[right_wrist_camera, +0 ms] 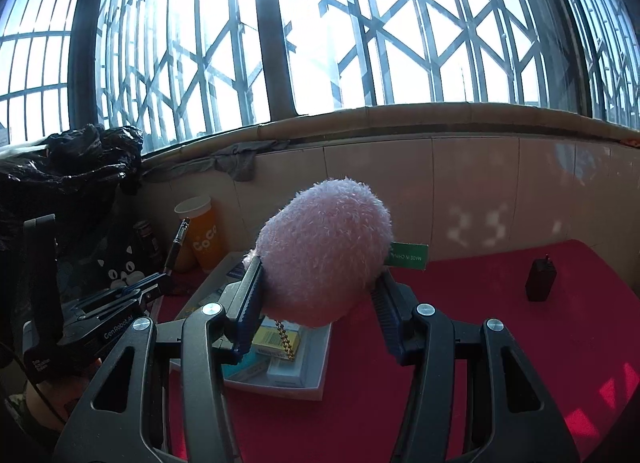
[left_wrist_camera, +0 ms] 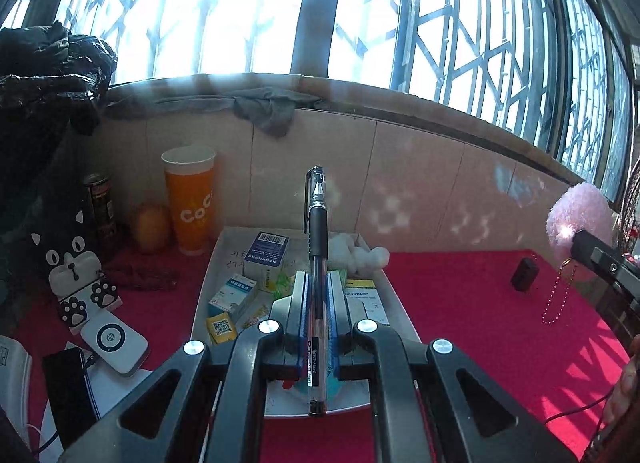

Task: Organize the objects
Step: 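Carry the black pen with the left gripper to the tray while the right carries the pink ball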

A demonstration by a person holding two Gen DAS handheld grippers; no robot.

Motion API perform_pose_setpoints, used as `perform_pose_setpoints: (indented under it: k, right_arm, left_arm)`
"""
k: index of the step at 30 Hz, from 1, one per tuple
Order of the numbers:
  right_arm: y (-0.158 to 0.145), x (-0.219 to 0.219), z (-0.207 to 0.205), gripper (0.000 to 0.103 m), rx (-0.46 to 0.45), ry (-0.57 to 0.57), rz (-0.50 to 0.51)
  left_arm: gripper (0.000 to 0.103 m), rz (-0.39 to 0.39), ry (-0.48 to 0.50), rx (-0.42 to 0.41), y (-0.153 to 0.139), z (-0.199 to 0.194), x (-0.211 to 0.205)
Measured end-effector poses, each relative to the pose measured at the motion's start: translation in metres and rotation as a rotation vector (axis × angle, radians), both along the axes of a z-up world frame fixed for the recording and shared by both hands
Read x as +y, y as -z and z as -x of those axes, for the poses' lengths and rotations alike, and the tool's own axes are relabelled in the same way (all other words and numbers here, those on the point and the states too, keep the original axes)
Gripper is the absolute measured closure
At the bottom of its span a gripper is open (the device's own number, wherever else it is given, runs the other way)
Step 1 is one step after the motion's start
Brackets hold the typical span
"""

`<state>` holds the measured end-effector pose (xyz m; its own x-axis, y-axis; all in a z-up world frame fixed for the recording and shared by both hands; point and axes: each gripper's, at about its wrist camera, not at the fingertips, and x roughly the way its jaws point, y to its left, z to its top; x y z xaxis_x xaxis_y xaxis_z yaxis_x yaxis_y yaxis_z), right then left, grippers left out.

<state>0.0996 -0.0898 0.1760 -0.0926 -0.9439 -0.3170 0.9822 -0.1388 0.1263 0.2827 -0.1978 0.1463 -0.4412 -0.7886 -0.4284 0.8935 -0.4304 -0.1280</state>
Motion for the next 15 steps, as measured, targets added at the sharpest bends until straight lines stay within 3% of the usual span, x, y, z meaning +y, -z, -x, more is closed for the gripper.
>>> perform_pose_setpoints:
  k: [6, 15]
  right_arm:
    - [0.001, -0.021, -0.003, 0.052, -0.049, -0.015, -0.009]
    - [-0.001, -0.070, -0.022, 0.052, -0.071, -0.101, -0.041]
  left_arm:
    - [0.097, 0.005, 0.003, -0.031, -0.003, -0.004, -0.010]
    - [0.097, -0.031, -0.043, -0.050, 0.015, -0.009, -0.021]
